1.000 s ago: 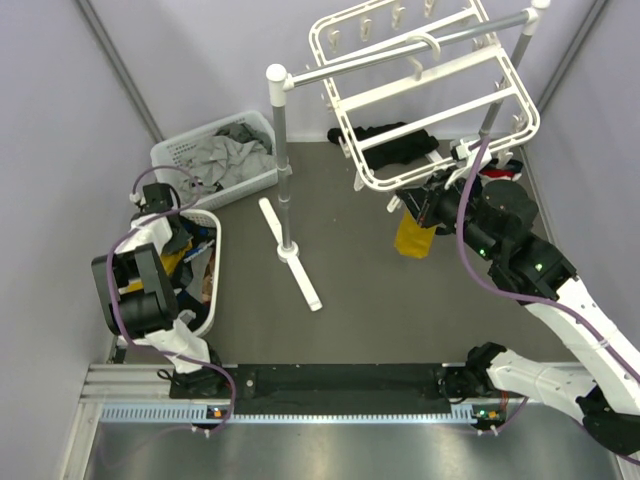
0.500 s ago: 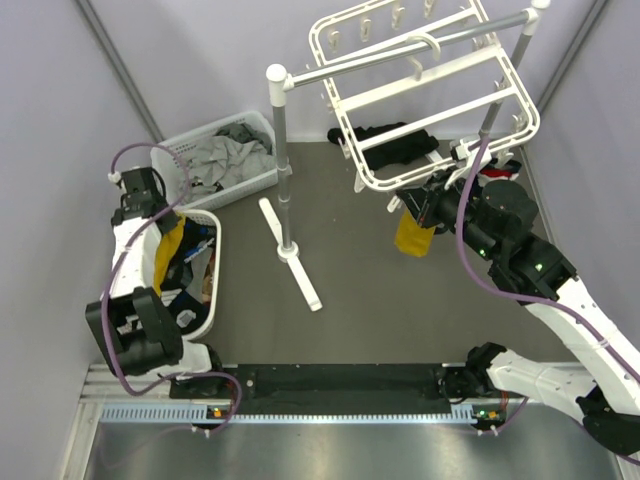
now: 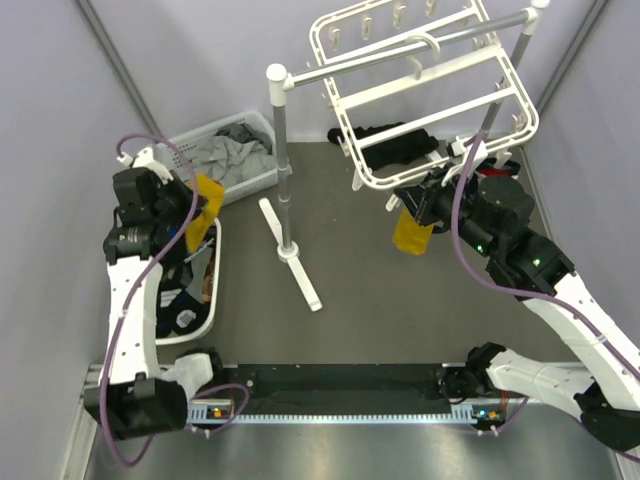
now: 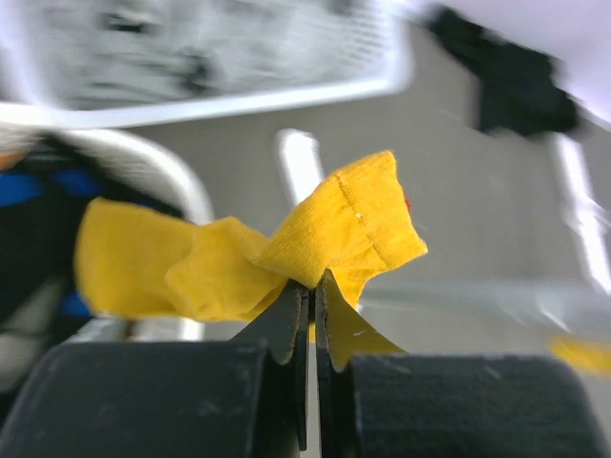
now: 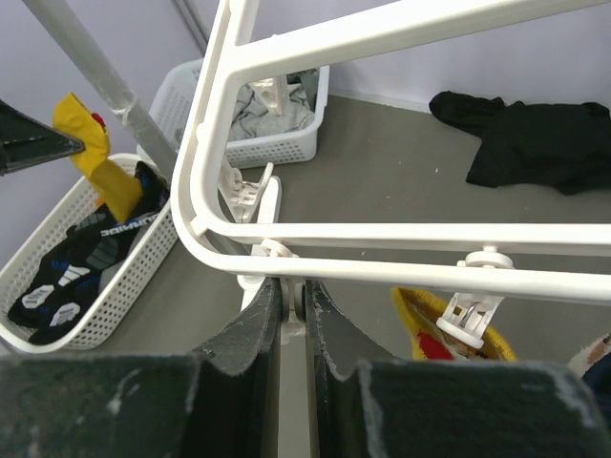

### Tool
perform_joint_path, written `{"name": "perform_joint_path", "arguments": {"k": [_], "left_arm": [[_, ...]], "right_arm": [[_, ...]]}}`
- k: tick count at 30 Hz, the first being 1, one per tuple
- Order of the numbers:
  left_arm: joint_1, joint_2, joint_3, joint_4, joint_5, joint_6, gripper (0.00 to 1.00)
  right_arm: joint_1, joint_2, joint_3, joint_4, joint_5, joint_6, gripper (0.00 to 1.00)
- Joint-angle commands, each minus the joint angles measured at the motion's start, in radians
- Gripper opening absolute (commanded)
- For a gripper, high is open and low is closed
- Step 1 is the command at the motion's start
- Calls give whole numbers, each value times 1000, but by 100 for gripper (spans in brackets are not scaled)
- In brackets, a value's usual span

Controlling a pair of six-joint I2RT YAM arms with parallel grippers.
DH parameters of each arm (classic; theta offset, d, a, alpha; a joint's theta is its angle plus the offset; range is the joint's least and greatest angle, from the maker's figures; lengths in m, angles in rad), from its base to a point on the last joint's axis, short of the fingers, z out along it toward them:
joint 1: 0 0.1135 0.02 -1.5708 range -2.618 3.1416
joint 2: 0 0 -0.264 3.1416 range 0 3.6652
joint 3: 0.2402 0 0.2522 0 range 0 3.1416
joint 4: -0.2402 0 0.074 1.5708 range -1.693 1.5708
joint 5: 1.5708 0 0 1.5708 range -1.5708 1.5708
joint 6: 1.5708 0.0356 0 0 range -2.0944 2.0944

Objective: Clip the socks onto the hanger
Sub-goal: Pick up the sock from the bin, then clamp the sock onto the hanger.

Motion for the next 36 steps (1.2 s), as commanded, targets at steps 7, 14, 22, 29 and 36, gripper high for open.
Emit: {"name": "perform_joint_path", "arguments": {"k": [7,14,22,29,36], "left_arm": [[-334,-254,-82,168,223,-132,0],[-586,-332,-238,384,305,-197,0],[-874,-201,-352,816,182,-259,0],[-957,19,-401,1252,130,-330,0],[-960,177,-327,1375,147,-367,0]], "right_arm": [[-3,34,75,-35,-13,37,4],[-4,36,76,-38,-25,69,4],[-4,31,87,-33,-53,77,4],[-4,28,121,-43,-74,70,4],[-3,21,145,-50,-80,31,4]]}}
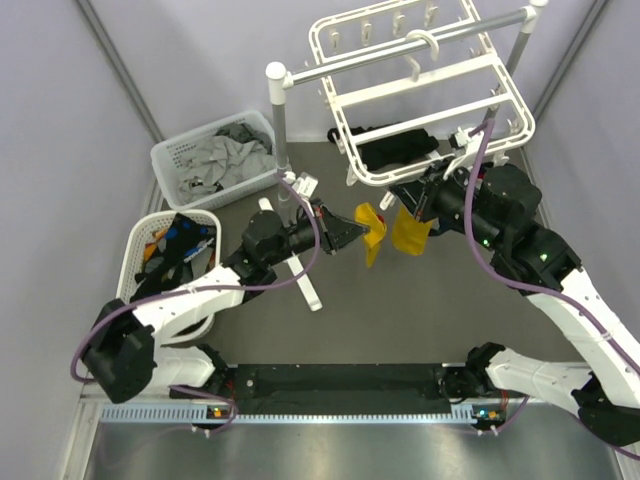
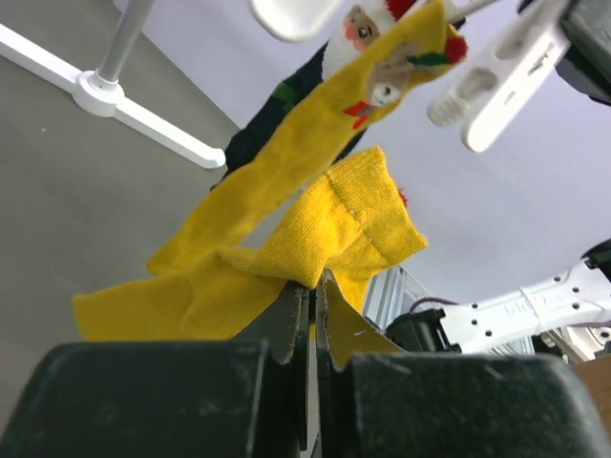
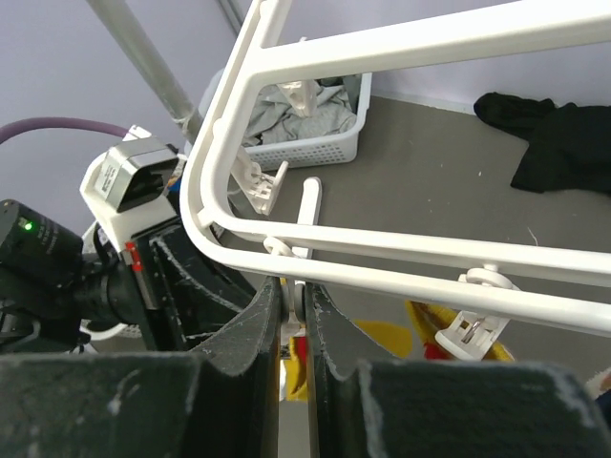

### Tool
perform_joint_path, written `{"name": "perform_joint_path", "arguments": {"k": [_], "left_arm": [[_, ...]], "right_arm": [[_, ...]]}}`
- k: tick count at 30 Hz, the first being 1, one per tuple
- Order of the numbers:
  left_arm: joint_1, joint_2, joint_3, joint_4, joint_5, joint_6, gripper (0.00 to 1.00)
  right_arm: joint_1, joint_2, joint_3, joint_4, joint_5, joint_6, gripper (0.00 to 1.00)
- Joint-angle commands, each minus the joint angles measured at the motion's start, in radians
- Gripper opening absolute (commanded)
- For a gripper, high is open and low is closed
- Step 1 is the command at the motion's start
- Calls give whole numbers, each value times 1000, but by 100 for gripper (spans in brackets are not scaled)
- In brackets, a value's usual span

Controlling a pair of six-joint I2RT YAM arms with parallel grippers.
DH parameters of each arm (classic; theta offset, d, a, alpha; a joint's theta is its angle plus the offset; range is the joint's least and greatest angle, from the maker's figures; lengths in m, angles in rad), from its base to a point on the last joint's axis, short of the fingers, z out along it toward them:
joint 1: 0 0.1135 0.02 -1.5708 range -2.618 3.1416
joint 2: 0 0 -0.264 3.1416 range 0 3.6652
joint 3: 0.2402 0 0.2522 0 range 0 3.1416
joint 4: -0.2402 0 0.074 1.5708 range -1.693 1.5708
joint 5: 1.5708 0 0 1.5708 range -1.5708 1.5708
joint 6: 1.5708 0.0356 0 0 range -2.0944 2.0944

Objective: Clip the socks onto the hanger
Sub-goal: Clamp the sock onto the hanger.

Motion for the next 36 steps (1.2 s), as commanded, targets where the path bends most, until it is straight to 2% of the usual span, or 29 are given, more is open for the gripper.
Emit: {"name": "perform_joint_path", "arguments": {"k": [1,18,27,30,33,34,36], "left_arm": [[-5,44,77,217,6,-38,0],[-16,162,165,338,62,-112,0],[-25,162,182,354,68,-113,0],[-28,156,186,345,68,-106,0],[-31,157,188,329,66,-95,0],[-33,157,186,329,68,-96,0],[-37,165,186,329,74,-98,0]], "right_arm": [[-4,-15,53,1,-3,-33,4],[-3,-18,38,-8,-2,-71,4],[-4,-13,32,-14,-2,-76,5],[-4,-16,29,-11,4,-79,15],[-3,-20,29,-6,11,-77,29],[-4,-21,30,-5,12,-79,36],[-3,-23,32,-5,17,-79,43]]}}
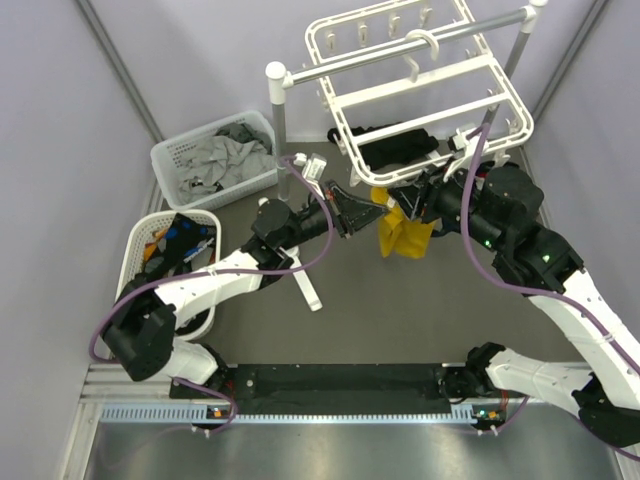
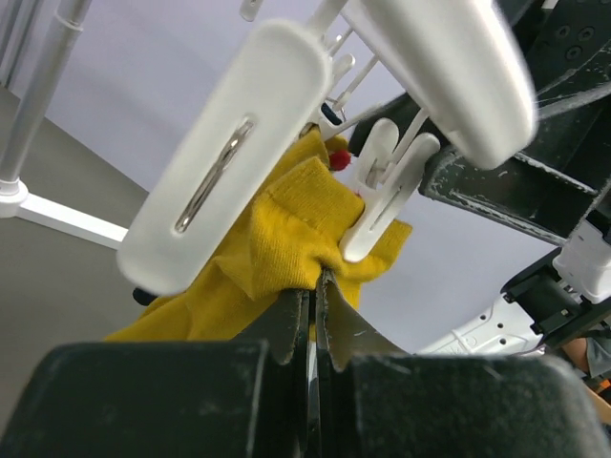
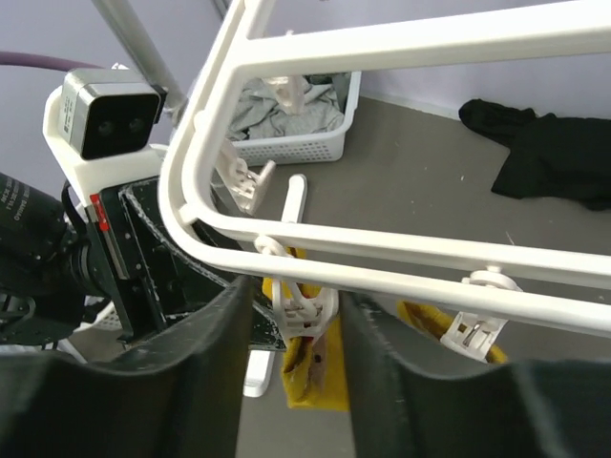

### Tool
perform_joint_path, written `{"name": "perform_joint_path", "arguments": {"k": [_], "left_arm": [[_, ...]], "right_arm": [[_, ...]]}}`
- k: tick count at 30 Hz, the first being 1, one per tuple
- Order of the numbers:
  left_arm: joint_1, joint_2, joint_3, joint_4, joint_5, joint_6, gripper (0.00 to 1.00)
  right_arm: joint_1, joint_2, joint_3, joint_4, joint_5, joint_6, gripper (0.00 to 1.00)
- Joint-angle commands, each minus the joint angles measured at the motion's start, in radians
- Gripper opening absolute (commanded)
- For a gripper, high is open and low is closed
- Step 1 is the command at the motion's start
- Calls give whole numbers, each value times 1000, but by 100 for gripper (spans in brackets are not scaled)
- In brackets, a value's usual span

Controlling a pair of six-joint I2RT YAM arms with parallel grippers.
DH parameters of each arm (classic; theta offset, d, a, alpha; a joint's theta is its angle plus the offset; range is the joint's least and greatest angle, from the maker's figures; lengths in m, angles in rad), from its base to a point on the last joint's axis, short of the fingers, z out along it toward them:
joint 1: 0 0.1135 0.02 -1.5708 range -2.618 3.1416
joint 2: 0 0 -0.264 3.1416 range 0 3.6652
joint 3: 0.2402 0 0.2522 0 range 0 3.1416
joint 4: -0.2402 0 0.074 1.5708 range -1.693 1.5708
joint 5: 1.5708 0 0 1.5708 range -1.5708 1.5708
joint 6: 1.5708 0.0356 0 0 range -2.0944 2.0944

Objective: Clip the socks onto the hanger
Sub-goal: Clamp the sock onto the hanger.

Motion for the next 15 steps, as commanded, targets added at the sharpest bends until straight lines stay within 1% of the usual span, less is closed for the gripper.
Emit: {"name": "perform_joint_path", "arguments": {"k": [1,3,6,7,9,10,12,13,14,15], "left_arm": [[-13,-5,44,66,26,7,0],[-15,2,44,64,35,7,0],[-15,-1,40,46,39,18,13],[-15,-11,38,21,40,38,24],[-16,-28,38,-25,31,70,30],[-16,-51,38,-80,25,114,36],[-16,-80,38,-150,14,171,41],[-16,-112,38,-181,-9,235,43],[-18,-129,38,-254,-21,272,48],[-18,-145,38,-284,-40,308,50]], "right_arm": [[-4,-17,26,10,23,-12,48],[-3,-22,23,9,32,-15,53],[-3,-33,11,7,83,-16,60],[-4,-34,8,7,97,-16,62],[-4,-46,-7,10,132,-18,64],[-3,-51,-13,15,144,-21,65],[-4,-60,-23,15,175,-22,67],[-4,-63,-26,15,186,-28,67],[-4,-66,-32,15,193,-31,68],[-4,-71,-36,16,215,-34,69]]}}
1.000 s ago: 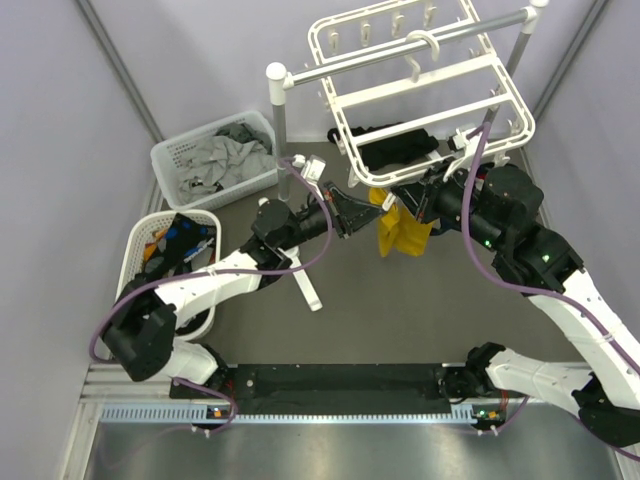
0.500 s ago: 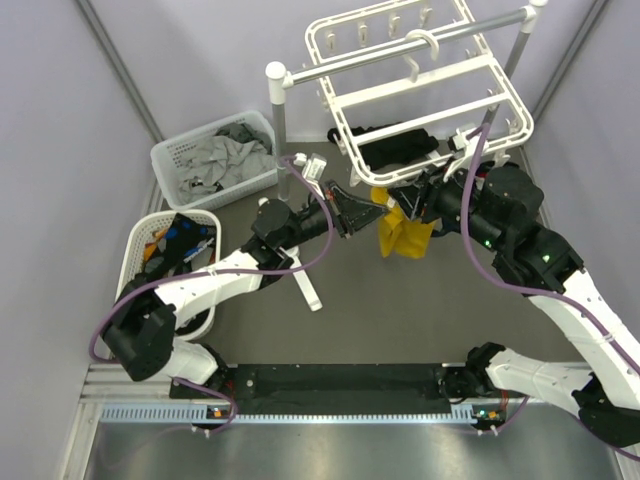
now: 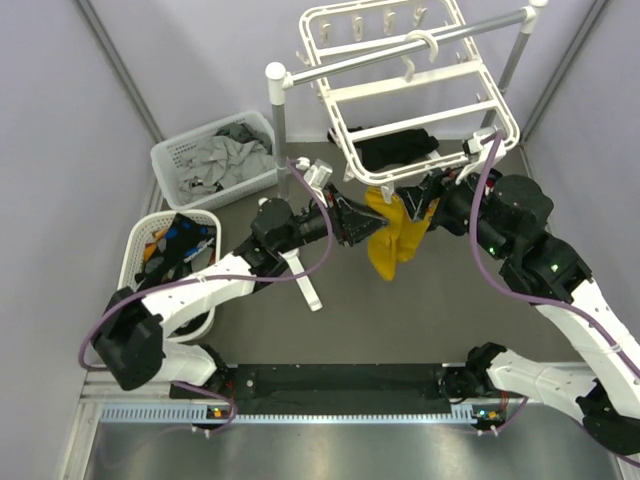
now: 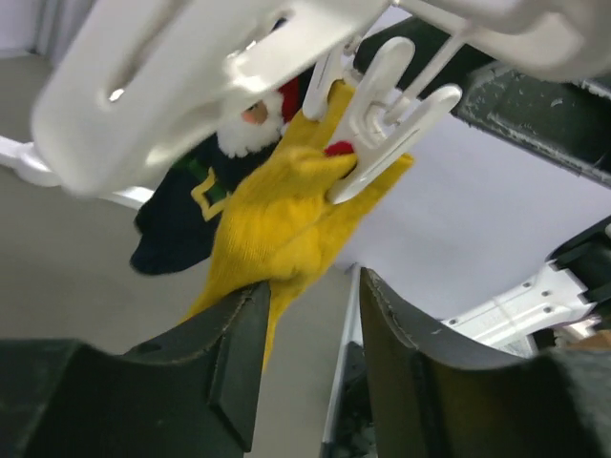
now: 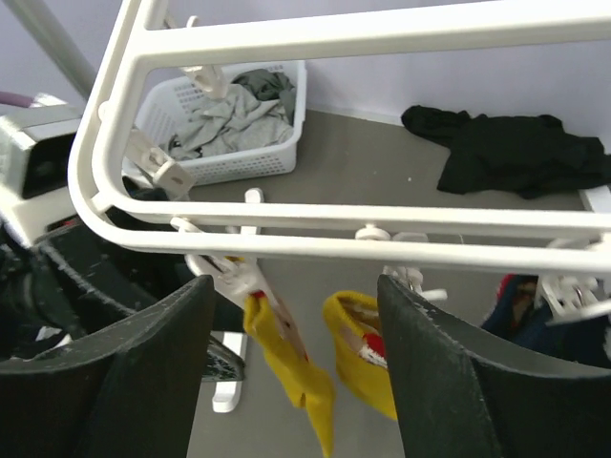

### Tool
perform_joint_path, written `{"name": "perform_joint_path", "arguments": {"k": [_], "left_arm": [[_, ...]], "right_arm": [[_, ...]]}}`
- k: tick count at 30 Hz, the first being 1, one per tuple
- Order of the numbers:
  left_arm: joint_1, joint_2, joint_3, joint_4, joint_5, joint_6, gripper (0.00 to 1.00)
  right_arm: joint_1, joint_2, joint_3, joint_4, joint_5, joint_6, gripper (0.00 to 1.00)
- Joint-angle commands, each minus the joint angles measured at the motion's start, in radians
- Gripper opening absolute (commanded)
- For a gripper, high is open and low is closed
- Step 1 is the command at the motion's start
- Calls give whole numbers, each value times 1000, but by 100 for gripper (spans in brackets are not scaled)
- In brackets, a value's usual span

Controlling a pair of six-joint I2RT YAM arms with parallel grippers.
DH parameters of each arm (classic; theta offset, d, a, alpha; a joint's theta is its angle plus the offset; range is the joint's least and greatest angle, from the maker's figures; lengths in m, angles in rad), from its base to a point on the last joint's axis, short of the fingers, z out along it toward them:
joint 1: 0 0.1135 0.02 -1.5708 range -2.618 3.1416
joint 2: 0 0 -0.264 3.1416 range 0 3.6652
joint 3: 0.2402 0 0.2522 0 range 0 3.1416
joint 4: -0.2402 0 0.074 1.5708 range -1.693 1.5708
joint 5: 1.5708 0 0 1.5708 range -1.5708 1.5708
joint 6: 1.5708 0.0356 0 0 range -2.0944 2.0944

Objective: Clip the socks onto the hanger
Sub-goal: Clamp the sock onto the hanger, then open the clamp at the hanger.

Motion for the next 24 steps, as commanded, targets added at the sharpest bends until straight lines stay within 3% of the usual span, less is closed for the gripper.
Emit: {"name": "perform_joint_path", "arguments": {"k": [1,9,17,24], "left_arm": [[-4,-137,34,-172,-79,248,52],[-4,-245,25,-281,-236,536,78],[-1,-211,94,-349,-282,682,80],[11,-171,140,-301,-351,754,77]], "right_arm": [[-3,-29,-13,22,97,-26,70],[-4,-39,-47,25,168,-51,74],[-4,-68,-68,32,209,-83,75],[-3,-79,-79,28,224,-97,77]]}}
